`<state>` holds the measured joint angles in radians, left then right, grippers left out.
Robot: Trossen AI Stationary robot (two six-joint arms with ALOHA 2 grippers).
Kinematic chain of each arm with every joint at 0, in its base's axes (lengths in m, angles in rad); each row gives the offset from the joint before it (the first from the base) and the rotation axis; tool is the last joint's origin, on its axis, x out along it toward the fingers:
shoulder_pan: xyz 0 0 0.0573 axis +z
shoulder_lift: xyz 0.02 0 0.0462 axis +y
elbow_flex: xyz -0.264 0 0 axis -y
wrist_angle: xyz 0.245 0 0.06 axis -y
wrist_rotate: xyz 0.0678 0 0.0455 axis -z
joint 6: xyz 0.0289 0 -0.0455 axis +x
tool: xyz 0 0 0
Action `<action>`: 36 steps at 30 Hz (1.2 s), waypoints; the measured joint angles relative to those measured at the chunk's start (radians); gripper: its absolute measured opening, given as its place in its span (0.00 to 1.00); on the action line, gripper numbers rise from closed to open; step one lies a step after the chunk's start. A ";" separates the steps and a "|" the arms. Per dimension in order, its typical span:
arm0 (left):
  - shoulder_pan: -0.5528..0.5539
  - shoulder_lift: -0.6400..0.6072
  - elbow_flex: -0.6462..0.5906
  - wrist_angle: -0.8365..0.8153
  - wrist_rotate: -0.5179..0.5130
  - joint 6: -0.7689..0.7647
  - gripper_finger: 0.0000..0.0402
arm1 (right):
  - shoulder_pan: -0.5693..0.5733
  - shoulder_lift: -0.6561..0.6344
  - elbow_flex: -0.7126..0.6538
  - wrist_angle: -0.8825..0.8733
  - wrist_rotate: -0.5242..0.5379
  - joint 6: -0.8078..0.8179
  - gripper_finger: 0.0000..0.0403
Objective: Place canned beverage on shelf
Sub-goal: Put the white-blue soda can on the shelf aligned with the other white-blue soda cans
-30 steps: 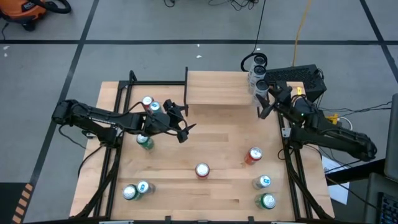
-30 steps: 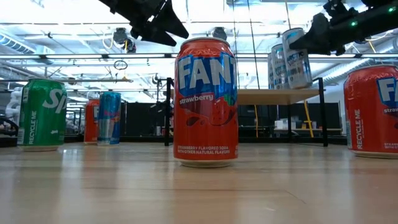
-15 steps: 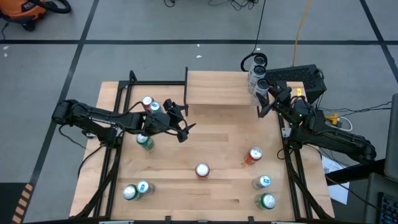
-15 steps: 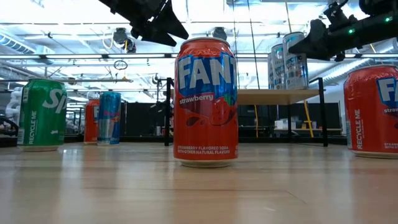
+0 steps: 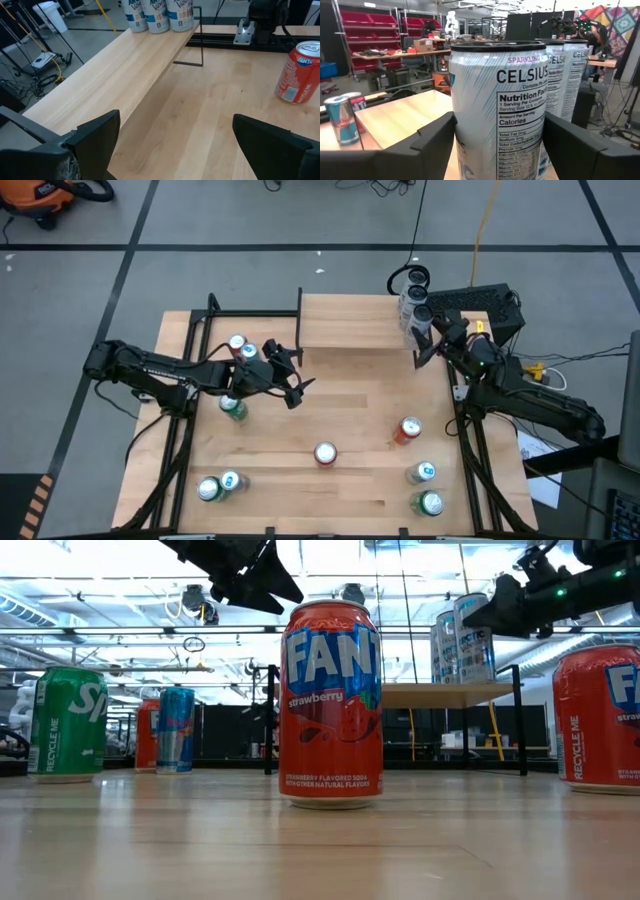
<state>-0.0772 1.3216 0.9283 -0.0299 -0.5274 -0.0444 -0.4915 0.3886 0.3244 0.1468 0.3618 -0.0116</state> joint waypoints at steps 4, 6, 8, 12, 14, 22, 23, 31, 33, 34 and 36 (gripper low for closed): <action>0.000 0.000 0.000 0.000 0.000 0.000 0.96 | 0.000 0.024 -0.001 0.029 -0.019 0.010 0.70; 0.000 0.000 0.000 0.000 0.000 0.000 0.96 | 0.000 0.040 -0.002 0.039 -0.026 0.015 0.70; 0.003 0.000 0.000 0.000 0.000 0.000 0.96 | 0.000 0.060 -0.002 0.051 -0.023 0.016 0.70; 0.006 0.000 0.000 -0.001 0.000 0.000 0.96 | 0.000 0.073 -0.002 0.055 0.001 -0.002 0.69; 0.005 0.000 0.000 -0.005 0.000 0.000 0.96 | 0.000 0.069 0.000 0.056 0.004 -0.007 0.69; 0.005 0.000 0.000 -0.013 0.000 -0.001 0.96 | 0.000 0.048 0.026 0.067 0.001 -0.035 0.73; 0.005 0.000 0.000 -0.013 0.000 0.000 0.96 | 0.000 0.047 0.026 0.067 0.001 -0.035 0.74; 0.005 0.000 0.000 -0.007 0.000 -0.001 0.96 | 0.000 0.045 0.025 0.089 0.003 -0.050 0.77; 0.005 0.000 0.000 -0.007 0.000 -0.001 0.96 | 0.000 0.038 0.025 0.129 0.003 -0.074 0.77; 0.005 0.000 0.000 -0.008 0.000 -0.001 0.96 | 0.000 0.032 0.025 0.154 0.003 -0.088 0.77; 0.005 0.000 0.000 -0.008 0.000 -0.001 0.96 | 0.000 0.020 0.025 0.197 0.000 -0.107 0.77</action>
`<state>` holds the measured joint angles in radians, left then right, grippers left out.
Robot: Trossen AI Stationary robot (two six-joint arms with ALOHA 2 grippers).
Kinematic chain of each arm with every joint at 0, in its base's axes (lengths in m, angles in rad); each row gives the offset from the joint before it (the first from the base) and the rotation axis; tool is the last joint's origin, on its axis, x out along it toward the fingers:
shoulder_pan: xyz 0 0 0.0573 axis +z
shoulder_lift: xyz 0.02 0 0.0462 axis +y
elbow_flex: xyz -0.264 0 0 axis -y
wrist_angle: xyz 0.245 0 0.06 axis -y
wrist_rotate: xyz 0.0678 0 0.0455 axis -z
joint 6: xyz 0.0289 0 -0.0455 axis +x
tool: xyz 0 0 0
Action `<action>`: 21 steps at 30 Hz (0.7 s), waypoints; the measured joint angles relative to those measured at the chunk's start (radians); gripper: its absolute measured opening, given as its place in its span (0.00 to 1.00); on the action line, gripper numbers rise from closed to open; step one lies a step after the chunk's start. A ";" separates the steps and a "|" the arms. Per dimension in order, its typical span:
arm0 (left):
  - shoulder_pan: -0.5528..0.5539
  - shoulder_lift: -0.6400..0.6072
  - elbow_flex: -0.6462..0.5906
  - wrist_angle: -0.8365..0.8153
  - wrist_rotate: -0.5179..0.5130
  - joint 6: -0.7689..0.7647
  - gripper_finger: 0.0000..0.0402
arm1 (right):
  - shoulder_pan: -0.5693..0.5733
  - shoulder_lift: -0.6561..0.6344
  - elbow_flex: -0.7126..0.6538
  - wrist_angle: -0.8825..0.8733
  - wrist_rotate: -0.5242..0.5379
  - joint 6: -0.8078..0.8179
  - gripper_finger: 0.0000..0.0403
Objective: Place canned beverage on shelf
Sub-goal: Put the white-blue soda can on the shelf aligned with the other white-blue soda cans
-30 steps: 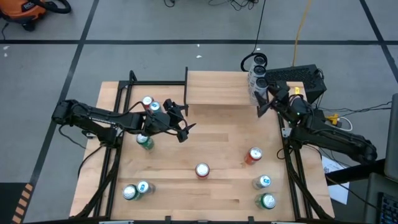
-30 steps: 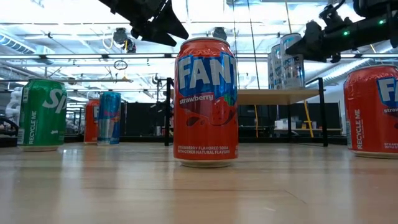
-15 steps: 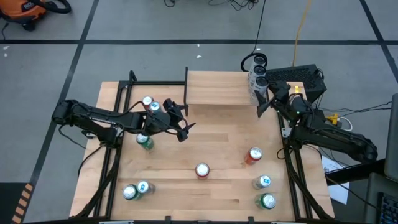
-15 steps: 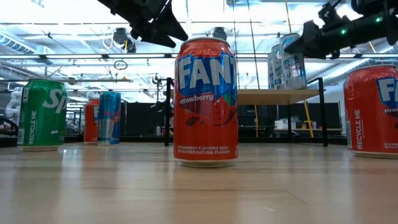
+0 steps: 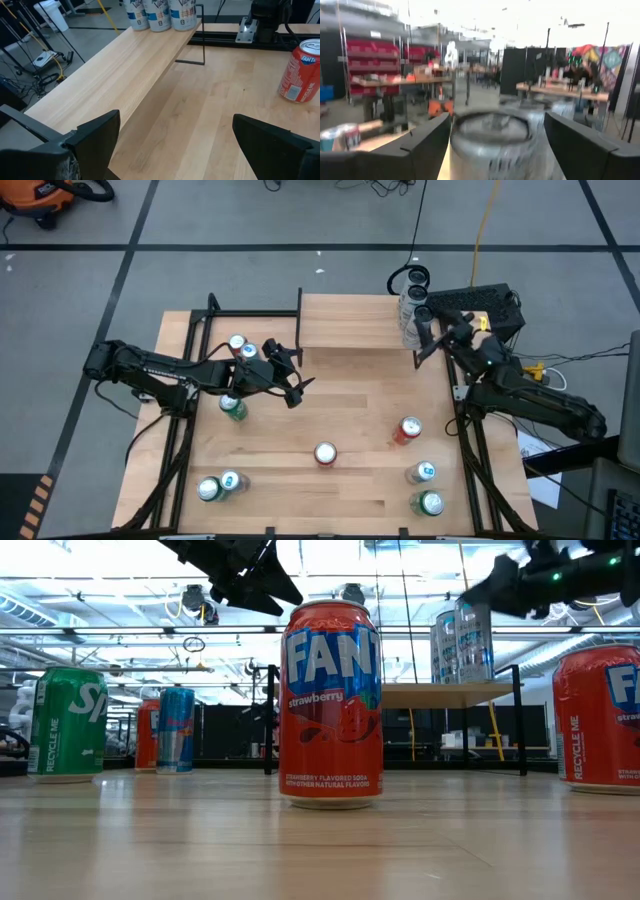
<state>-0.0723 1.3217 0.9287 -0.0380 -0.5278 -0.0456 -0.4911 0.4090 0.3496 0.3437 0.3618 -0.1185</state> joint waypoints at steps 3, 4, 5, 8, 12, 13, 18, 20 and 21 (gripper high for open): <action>0.000 0.000 0.000 0.000 0.000 0.000 0.96 | 0.000 -0.010 0.017 0.009 -0.023 -0.009 0.77; 0.001 0.000 0.000 0.000 0.000 0.000 0.96 | 0.000 -0.009 0.024 0.008 -0.026 -0.013 0.77; 0.001 0.000 0.000 0.000 0.000 0.000 0.96 | 0.001 -0.009 0.033 0.002 -0.027 -0.022 0.77; 0.001 0.000 0.000 0.002 0.000 0.000 0.96 | 0.001 -0.010 0.071 0.003 -0.028 -0.052 0.77; 0.001 0.000 0.000 -0.008 0.000 -0.001 0.96 | 0.002 -0.010 0.157 -0.102 -0.029 -0.067 0.76; 0.001 0.000 0.000 -0.009 0.000 -0.001 0.96 | 0.002 -0.010 0.186 -0.169 -0.029 -0.057 0.75; 0.001 0.000 0.000 -0.009 -0.020 -0.001 0.96 | 0.045 -0.007 0.279 -0.469 -0.136 0.006 0.64; 0.001 0.000 0.000 -0.009 -0.035 -0.001 0.96 | 0.078 -0.018 0.288 -0.533 -0.133 0.014 0.58; 0.001 0.000 0.000 -0.009 -0.035 -0.002 0.96 | 0.093 -0.025 0.289 -0.563 -0.127 0.015 0.54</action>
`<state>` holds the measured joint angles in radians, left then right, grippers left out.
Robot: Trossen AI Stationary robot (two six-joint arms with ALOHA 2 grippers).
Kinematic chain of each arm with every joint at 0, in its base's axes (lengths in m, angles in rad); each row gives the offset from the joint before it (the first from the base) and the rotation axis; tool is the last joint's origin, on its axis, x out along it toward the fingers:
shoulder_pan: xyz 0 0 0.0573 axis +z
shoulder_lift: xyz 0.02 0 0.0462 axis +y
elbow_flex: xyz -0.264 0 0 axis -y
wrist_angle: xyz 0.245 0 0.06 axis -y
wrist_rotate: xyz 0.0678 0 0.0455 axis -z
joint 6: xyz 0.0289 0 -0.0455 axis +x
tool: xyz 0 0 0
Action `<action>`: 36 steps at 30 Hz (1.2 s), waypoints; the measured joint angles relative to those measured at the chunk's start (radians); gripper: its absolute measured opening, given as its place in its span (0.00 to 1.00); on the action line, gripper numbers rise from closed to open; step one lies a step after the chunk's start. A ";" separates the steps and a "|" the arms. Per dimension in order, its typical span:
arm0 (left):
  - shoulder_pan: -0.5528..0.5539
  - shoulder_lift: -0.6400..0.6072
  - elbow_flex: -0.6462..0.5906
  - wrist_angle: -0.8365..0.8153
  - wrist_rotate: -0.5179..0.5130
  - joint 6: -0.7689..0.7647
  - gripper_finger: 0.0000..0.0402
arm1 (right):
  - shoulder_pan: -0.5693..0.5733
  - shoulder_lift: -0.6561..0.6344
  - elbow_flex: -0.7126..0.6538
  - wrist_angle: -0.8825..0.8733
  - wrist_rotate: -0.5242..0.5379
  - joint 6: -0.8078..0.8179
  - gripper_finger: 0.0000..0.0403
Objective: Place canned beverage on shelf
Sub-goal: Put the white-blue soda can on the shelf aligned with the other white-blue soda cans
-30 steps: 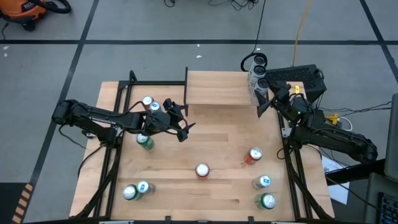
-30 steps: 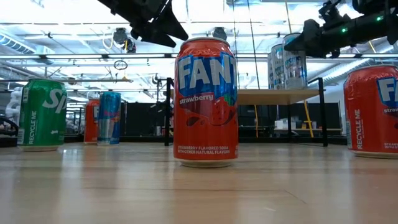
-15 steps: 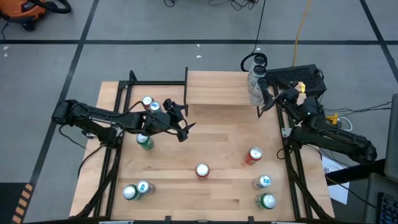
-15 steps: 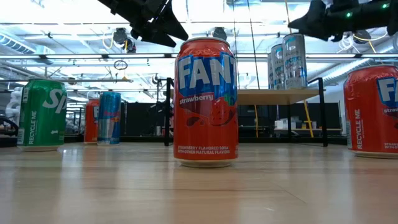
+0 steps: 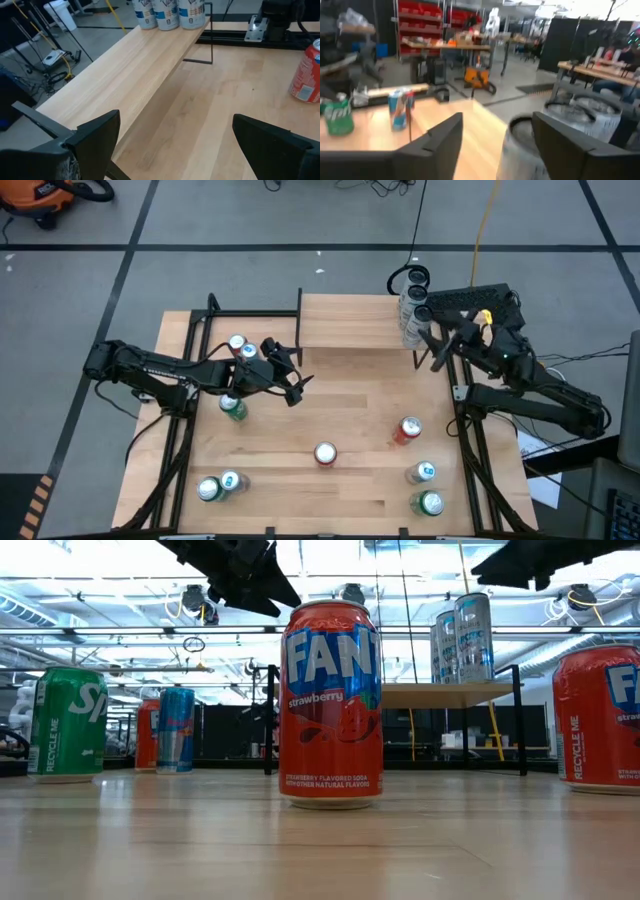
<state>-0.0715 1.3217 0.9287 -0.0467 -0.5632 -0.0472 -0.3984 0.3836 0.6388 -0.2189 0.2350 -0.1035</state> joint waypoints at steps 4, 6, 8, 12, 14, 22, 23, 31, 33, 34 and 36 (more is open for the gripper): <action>-0.001 0.000 0.000 -0.006 -0.002 -0.024 0.96 | 0.047 -0.046 0.001 -0.089 0.002 0.004 0.42; -0.001 0.000 0.000 -0.016 -0.003 -0.026 0.96 | 0.062 -0.069 0.002 -0.143 -0.001 0.017 0.37; -0.001 0.000 0.000 -0.017 -0.003 -0.034 0.96 | 0.067 -0.082 0.003 -0.228 0.032 0.037 0.32; -0.001 0.000 0.000 -0.015 -0.003 -0.050 0.96 | 0.066 -0.080 -0.036 -0.287 0.117 0.073 0.25; -0.001 0.000 0.000 -0.010 -0.003 -0.050 0.96 | 0.066 -0.073 -0.068 -0.265 0.131 0.080 0.22; -0.001 0.000 0.000 -0.014 -0.003 -0.034 0.96 | 0.065 -0.034 -0.103 -0.202 0.251 0.088 0.17; -0.001 0.000 0.000 -0.014 -0.003 -0.024 0.96 | 0.065 -0.034 -0.104 -0.201 0.264 0.088 0.16; 0.006 0.000 0.000 -0.014 -0.003 -0.016 0.96 | 0.065 -0.016 -0.104 -0.158 0.280 0.073 0.16; 0.006 0.000 0.000 -0.014 -0.003 -0.017 0.96 | 0.064 -0.006 -0.104 -0.150 0.293 0.063 0.16; 0.006 0.000 0.000 -0.014 -0.003 -0.017 0.96 | 0.064 -0.001 -0.104 -0.149 0.294 0.058 0.16; 0.006 0.000 0.000 -0.014 -0.002 -0.017 0.96 | 0.064 0.008 -0.104 -0.148 0.308 0.040 0.16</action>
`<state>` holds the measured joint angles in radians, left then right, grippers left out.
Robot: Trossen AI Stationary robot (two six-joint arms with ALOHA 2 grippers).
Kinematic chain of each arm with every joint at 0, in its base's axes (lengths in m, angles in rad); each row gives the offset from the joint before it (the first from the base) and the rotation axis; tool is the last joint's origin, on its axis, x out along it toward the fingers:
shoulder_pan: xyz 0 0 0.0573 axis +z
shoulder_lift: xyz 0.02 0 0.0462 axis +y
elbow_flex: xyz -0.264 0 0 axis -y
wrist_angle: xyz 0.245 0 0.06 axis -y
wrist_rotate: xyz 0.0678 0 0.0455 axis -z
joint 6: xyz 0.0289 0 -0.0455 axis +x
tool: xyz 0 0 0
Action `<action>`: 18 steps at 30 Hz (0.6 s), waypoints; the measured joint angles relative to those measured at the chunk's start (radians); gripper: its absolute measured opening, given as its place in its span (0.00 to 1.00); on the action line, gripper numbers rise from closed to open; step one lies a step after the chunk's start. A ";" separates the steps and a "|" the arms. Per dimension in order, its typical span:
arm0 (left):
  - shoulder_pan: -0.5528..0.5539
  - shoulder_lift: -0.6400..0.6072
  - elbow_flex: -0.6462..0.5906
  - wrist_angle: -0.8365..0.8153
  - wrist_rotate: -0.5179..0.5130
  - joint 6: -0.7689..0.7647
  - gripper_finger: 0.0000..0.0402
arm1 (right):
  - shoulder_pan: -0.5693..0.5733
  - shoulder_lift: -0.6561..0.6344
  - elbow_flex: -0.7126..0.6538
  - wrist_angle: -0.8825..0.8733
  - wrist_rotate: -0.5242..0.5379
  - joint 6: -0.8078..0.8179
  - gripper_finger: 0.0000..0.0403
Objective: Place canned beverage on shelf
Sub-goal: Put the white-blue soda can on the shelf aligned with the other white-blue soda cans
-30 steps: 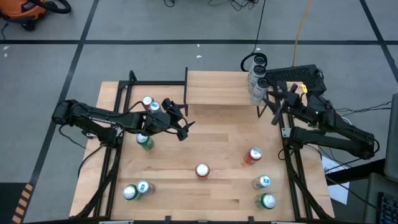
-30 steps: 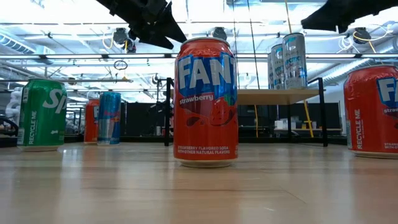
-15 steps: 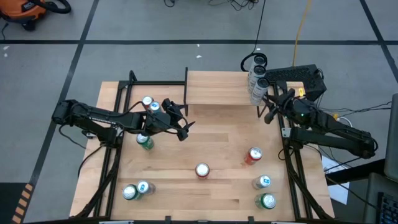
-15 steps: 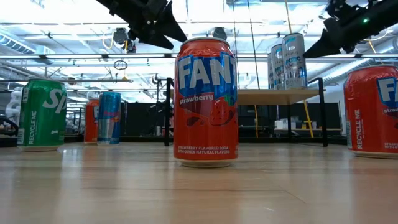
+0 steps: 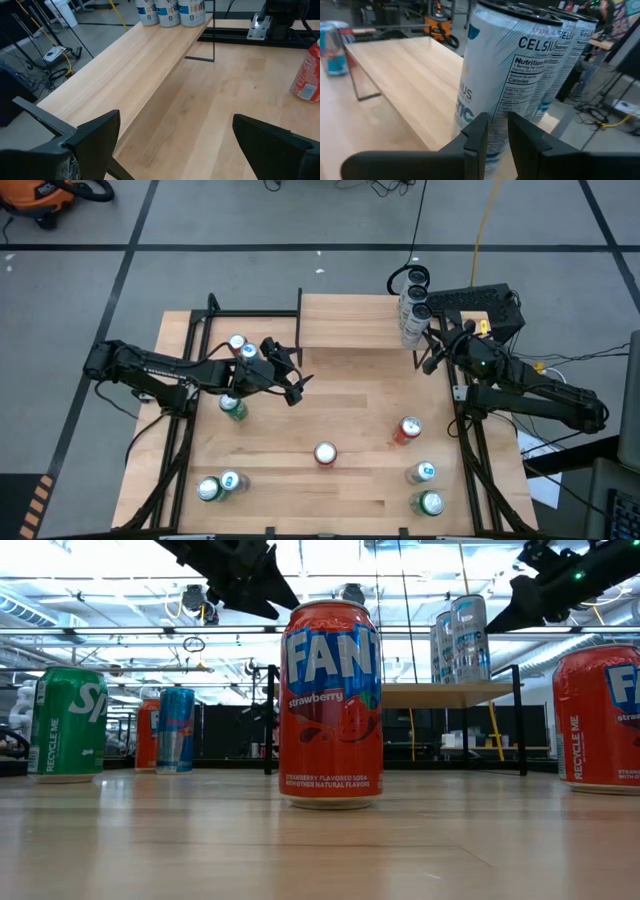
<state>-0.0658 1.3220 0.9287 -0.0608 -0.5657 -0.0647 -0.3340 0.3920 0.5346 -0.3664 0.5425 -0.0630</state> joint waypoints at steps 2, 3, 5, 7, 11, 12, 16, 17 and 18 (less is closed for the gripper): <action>0.000 0.000 0.000 0.000 0.000 0.000 0.96 | 0.000 0.008 0.000 0.000 0.010 -0.007 0.16; 0.000 0.000 0.000 0.000 0.000 0.001 0.96 | 0.000 0.012 0.000 0.003 0.012 -0.014 0.16; 0.000 0.000 0.000 0.000 0.000 0.001 0.96 | 0.000 0.016 0.000 0.013 0.029 -0.033 0.16; 0.000 0.000 0.000 0.000 0.000 0.010 0.96 | 0.000 0.022 0.000 0.019 0.037 -0.043 0.16; 0.000 0.000 0.000 -0.010 -0.009 0.020 0.96 | 0.000 0.022 0.000 0.012 0.036 -0.031 0.16; 0.000 0.000 0.000 -0.016 -0.012 0.020 0.96 | 0.001 0.021 0.000 0.011 0.036 -0.020 0.16; 0.000 0.000 0.000 -0.039 -0.045 0.020 0.96 | 0.005 0.020 0.002 0.004 0.002 0.013 0.16; 0.000 0.000 0.000 -0.042 -0.053 0.019 0.96 | 0.007 0.021 0.007 -0.005 -0.020 0.023 0.16; 0.000 0.000 0.000 -0.043 -0.060 0.019 0.96 | 0.010 0.021 0.013 -0.008 -0.051 0.030 0.16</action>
<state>-0.0654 1.3220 0.9287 -0.1036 -0.6257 -0.0456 -0.3244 0.4131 0.5477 -0.3740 0.4911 -0.0334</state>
